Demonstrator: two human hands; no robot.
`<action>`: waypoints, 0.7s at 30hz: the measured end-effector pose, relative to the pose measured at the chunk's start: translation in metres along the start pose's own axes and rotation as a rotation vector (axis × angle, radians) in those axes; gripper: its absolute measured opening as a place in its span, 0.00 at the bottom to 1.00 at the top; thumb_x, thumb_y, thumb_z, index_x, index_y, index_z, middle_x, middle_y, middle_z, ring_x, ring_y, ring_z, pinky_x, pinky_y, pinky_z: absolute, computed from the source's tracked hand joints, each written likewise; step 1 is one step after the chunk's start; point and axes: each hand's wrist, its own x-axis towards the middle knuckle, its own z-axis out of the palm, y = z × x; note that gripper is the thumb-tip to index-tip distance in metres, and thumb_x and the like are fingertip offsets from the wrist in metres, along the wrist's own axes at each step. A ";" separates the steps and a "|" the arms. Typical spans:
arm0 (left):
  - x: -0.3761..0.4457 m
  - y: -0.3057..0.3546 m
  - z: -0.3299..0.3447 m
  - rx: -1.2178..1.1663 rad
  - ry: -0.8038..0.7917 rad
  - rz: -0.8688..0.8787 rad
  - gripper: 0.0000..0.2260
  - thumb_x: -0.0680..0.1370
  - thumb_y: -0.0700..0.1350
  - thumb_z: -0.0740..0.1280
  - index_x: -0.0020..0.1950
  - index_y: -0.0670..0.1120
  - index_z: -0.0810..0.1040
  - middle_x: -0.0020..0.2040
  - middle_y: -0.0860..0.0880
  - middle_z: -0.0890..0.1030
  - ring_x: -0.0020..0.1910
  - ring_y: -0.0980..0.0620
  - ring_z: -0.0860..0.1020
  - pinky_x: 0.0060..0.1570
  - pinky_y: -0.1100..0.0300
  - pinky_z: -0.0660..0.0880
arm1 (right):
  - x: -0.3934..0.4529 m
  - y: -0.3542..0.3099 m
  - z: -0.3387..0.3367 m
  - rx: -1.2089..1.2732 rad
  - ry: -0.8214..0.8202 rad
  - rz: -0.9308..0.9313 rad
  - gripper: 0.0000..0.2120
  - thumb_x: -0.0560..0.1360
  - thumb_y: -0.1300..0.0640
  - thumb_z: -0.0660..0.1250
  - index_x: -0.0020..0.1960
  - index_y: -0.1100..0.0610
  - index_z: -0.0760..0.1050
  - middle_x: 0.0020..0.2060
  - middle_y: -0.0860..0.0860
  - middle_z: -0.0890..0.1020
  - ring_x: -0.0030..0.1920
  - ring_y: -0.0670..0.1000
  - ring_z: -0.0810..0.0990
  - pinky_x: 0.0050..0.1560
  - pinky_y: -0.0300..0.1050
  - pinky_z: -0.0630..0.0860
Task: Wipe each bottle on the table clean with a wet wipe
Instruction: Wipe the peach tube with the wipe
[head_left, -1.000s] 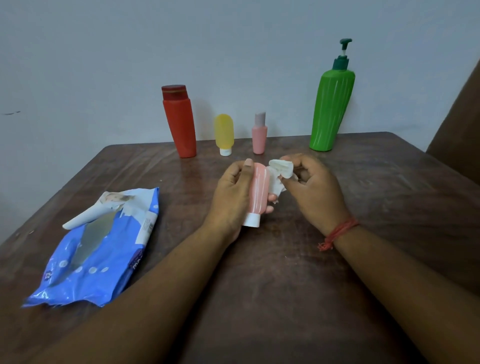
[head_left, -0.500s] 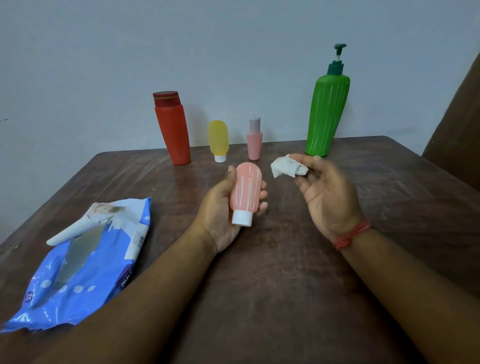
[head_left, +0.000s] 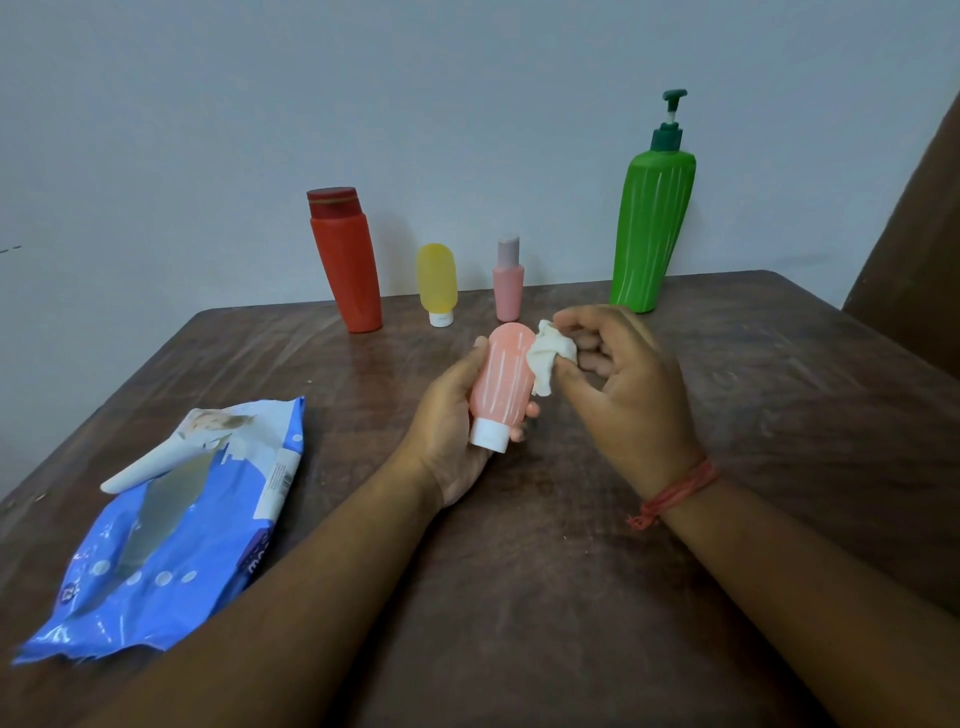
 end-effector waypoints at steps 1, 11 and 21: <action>0.001 0.000 0.000 0.010 -0.012 0.004 0.22 0.84 0.57 0.55 0.65 0.41 0.76 0.43 0.42 0.81 0.36 0.48 0.76 0.26 0.61 0.70 | 0.000 0.000 0.000 -0.028 -0.008 -0.022 0.13 0.73 0.69 0.72 0.57 0.60 0.80 0.53 0.49 0.81 0.52 0.45 0.82 0.53 0.37 0.80; 0.005 -0.004 -0.006 0.201 -0.041 -0.009 0.30 0.83 0.65 0.49 0.56 0.42 0.78 0.37 0.43 0.77 0.24 0.53 0.67 0.20 0.66 0.56 | -0.004 0.005 0.001 -0.112 -0.088 -0.075 0.08 0.75 0.65 0.71 0.53 0.59 0.81 0.51 0.49 0.80 0.52 0.46 0.80 0.50 0.46 0.80; 0.008 -0.001 -0.009 0.118 -0.122 -0.075 0.29 0.83 0.63 0.52 0.60 0.40 0.77 0.40 0.42 0.77 0.27 0.53 0.70 0.19 0.65 0.60 | -0.001 0.011 0.001 -0.124 -0.137 -0.109 0.07 0.73 0.67 0.71 0.51 0.62 0.80 0.52 0.52 0.80 0.52 0.49 0.80 0.50 0.51 0.81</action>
